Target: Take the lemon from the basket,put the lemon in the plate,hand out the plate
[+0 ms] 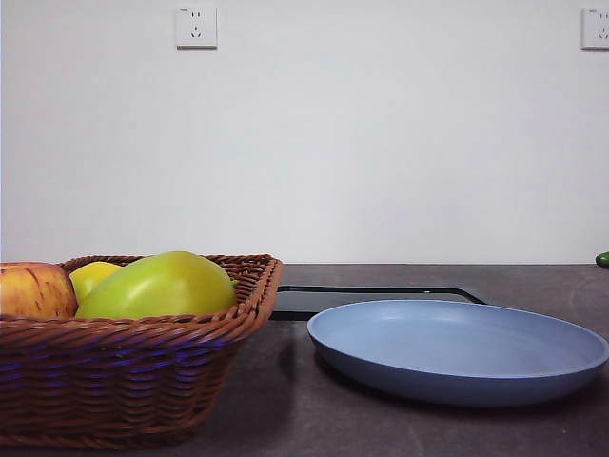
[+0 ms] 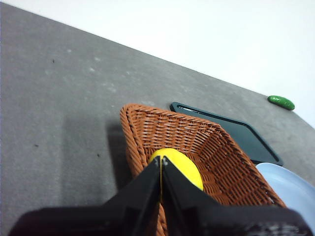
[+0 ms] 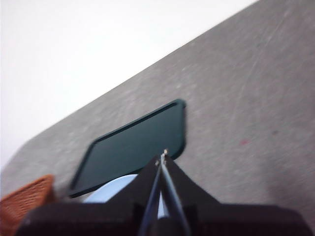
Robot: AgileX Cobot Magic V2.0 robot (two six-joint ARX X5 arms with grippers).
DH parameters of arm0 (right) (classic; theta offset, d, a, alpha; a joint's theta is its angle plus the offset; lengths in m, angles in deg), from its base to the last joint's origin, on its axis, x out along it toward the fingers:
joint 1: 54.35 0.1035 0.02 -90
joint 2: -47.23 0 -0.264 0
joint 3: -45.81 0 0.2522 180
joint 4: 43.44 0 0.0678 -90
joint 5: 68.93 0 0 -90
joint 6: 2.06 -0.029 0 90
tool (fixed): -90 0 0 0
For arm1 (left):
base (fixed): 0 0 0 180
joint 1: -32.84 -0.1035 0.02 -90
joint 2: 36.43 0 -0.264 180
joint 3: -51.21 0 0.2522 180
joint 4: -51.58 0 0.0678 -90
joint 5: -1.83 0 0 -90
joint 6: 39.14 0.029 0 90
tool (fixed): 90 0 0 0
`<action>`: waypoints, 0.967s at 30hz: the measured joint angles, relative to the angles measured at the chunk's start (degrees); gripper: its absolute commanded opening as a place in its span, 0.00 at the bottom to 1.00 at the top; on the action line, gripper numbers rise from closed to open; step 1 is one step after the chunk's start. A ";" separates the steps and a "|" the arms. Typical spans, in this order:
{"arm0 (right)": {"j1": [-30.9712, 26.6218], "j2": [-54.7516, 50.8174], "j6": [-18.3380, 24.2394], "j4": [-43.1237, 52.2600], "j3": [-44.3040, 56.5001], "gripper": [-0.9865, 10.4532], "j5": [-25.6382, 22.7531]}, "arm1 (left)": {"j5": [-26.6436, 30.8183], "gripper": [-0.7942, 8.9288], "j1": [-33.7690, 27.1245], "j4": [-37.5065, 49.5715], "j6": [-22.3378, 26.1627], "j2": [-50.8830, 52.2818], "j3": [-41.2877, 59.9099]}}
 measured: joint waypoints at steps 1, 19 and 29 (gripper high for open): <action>0.00 0.00 -0.79 -0.04 0.00 0.09 0.90 | 0.02 0.09 0.00 -0.33 -0.72 0.00 0.00; 0.00 12.04 1.73 -16.63 -20.90 0.09 1.68 | 5.05 0.09 0.00 -17.59 0.42 -9.68 -20.15; 0.00 26.01 11.13 -21.42 -35.17 0.09 1.70 | 2.27 0.09 0.59 -21.70 11.26 -28.55 -35.65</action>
